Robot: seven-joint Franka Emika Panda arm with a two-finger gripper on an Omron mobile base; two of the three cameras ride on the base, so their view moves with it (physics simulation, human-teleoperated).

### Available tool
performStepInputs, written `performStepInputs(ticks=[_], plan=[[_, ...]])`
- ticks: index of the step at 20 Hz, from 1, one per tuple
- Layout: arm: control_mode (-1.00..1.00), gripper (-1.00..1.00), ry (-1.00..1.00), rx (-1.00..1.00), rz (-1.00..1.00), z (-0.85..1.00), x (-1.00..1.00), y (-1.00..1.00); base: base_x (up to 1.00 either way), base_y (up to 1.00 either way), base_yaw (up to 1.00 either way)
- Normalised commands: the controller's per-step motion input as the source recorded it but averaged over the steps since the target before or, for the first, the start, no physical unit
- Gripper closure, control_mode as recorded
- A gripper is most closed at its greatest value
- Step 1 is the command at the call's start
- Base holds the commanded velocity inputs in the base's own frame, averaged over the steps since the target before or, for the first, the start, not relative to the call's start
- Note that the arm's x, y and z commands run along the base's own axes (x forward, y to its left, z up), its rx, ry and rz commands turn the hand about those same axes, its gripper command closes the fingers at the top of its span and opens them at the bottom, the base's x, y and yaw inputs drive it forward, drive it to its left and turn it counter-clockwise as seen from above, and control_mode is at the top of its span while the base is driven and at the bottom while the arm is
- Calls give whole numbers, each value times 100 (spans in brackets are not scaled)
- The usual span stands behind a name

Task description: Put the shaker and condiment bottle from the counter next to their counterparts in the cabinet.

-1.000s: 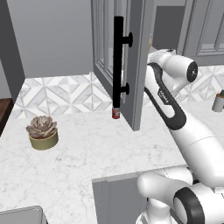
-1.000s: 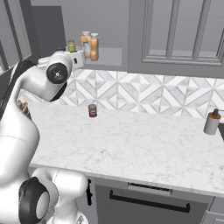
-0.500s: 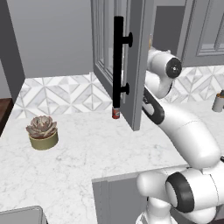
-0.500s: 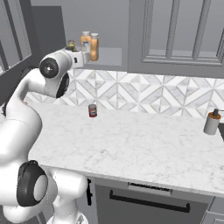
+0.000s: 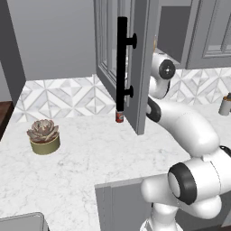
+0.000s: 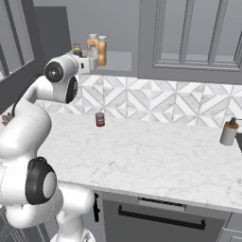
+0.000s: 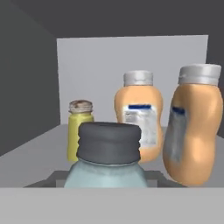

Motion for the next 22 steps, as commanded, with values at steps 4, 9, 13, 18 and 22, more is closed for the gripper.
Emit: performStepInputs(ticks=[4,9,13,18,22], plan=[[-100,100,0,8,-1,-11,45,-8,0,0,0],[-100,100,0,2,-2,-13,35,-3,0,0,0],[-100,100,0,0,-2,-23,30,0,0,0,0],[-100,100,0,0,-1,-48,31,0,0,0,0],[-100,100,0,0,-1,-46,32,0,0,0,0]])
